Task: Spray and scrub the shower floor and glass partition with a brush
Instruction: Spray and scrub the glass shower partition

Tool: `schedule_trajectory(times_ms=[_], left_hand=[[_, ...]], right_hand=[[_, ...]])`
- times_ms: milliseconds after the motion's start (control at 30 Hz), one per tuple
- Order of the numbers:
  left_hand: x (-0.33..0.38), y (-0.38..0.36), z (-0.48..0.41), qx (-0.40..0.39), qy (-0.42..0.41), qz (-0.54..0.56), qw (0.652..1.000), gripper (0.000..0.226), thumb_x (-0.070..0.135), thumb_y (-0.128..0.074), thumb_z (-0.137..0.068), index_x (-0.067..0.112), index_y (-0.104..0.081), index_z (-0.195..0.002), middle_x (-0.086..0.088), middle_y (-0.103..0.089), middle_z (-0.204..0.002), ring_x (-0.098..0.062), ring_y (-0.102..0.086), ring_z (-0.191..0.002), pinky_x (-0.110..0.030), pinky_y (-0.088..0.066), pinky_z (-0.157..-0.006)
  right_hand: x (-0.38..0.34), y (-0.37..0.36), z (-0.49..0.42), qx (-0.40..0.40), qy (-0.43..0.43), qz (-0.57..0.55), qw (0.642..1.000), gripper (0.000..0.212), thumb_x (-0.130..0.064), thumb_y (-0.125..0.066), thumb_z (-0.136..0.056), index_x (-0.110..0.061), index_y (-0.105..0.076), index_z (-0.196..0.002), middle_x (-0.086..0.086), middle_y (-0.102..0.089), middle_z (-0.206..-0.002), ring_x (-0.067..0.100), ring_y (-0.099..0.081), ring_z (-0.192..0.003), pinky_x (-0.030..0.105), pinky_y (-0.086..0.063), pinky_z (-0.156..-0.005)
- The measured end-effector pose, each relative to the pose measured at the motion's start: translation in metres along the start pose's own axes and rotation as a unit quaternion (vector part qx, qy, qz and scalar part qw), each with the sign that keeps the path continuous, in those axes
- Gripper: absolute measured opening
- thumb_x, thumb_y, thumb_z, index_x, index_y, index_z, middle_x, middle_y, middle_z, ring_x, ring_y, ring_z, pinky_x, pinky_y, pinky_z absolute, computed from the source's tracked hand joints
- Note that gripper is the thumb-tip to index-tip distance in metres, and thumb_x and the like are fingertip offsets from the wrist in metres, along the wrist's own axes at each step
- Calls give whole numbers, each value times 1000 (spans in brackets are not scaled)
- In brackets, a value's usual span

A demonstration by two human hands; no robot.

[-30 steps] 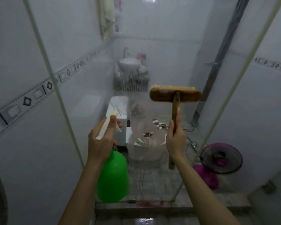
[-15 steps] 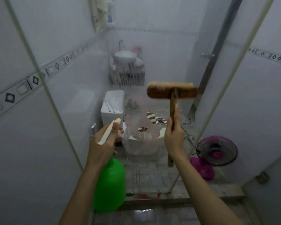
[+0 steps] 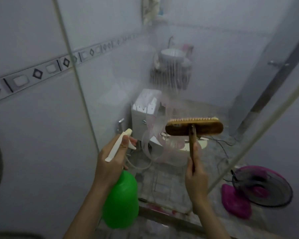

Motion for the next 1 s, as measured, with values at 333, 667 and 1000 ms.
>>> schedule_trajectory(times_ms=[333,667,1000], left_hand=[[-27,-44,-28,68,-80,-15,994,53,59,-52,-95,20,-65,-61,0,-63,-52,-12,-62,-47,-23,-46,-45],[-79,-53,-54,75,-96,25,992,53,56,-55,-98,16,-68,-65,0,-67,-56,-25,-67,-59,-53,-62,-72],[-172,-52,-52,47,-166,74,982,56,52,-48,-102,9,-70,-74,-7,-72,-69,-11,-68,-51,-19,-50,-52]], right_hand=[[-22,-18,-93,16,172,85,981,50,-34,-31,-104,-28,-21,-152,0,-52,-66,16,-45,-49,33,-45,-44],[-34,-38,-95,74,220,105,967,52,-29,-37,-102,-29,-19,-151,-6,-40,-54,4,-34,-41,11,-32,-40],[66,-88,-19,121,215,130,960,52,-39,-27,-101,-31,-15,-150,-4,-43,-55,6,-39,-40,14,-33,-42]])
Point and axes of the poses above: each hand's wrist, its own z-axis away from the middle knuckle, its own y-axis out of the back of the hand, x = y × z, the point moved 1 cm from there along -z, towards the middle knuckle
